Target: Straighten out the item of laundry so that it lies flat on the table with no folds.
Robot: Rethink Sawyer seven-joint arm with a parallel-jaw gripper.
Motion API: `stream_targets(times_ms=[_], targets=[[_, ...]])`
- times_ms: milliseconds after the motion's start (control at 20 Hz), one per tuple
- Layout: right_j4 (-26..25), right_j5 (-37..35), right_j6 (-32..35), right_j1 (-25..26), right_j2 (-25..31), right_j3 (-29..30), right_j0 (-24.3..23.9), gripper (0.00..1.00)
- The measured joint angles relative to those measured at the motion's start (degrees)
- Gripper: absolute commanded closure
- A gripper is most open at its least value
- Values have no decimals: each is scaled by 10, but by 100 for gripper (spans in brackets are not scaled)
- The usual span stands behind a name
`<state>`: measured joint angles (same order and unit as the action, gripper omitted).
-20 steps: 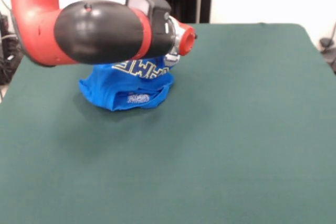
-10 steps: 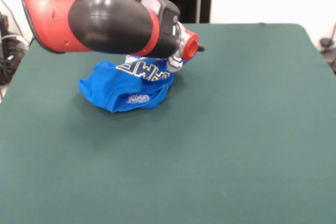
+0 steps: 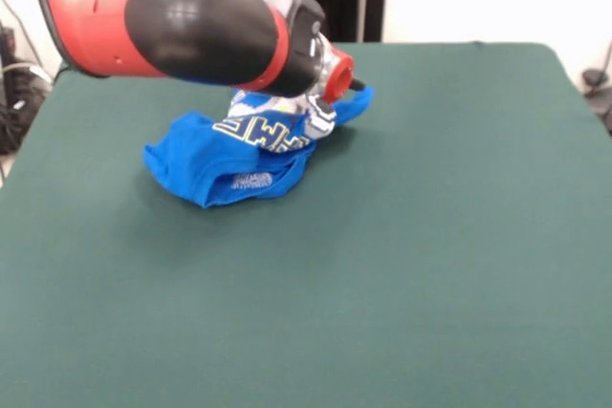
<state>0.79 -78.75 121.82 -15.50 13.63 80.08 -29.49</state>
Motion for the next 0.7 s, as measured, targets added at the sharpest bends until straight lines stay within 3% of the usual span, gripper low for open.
stream_targets(times_ms=[700], targets=[[-30, 0, 0, -133, -89, -36, 78, 0]])
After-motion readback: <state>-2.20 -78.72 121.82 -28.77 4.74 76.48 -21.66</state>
